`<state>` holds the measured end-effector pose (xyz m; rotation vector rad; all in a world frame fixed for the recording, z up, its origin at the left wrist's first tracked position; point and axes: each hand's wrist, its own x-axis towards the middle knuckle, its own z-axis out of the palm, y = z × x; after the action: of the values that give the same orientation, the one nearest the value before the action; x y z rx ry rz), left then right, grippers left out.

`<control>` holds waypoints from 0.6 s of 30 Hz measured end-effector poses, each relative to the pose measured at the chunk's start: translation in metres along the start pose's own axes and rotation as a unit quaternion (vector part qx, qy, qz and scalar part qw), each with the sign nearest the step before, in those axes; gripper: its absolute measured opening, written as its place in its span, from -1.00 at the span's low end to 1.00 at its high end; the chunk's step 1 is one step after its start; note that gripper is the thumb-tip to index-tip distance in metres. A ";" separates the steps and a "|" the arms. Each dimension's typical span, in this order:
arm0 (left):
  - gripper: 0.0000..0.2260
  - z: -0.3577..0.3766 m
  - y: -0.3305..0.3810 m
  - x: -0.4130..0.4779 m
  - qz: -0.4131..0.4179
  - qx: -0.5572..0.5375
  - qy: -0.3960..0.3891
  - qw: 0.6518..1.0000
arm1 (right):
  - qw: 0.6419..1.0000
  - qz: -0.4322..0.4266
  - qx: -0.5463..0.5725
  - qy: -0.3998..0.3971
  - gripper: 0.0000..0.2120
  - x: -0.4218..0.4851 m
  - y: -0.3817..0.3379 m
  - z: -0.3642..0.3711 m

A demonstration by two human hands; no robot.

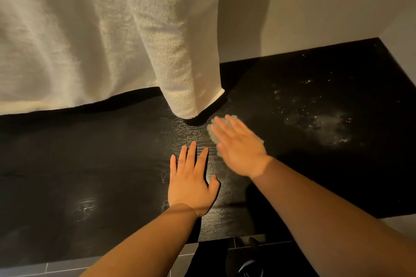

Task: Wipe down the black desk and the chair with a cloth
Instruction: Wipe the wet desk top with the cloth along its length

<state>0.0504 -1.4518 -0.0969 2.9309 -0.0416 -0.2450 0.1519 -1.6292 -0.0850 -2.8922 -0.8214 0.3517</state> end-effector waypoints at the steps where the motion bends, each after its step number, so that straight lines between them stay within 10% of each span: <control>1: -0.31 -0.001 0.000 0.000 0.001 0.002 -0.003 1.000 | 0.999 0.033 -0.007 0.006 -0.40 0.001 0.011 -0.001; 10: -0.31 -0.003 0.001 0.000 -0.002 0.012 -0.019 1.000 | 0.980 0.197 -0.003 0.010 -0.43 -0.022 0.068 -0.010; 18: -0.31 -0.002 0.000 -0.001 -0.002 0.015 -0.016 1.000 | 0.998 0.037 -0.021 -0.049 -0.36 -0.048 0.019 0.003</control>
<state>0.0500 -1.4518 -0.0943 2.9560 -0.0454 -0.2950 0.1213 -1.6700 -0.0818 -2.9701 -0.7465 0.4938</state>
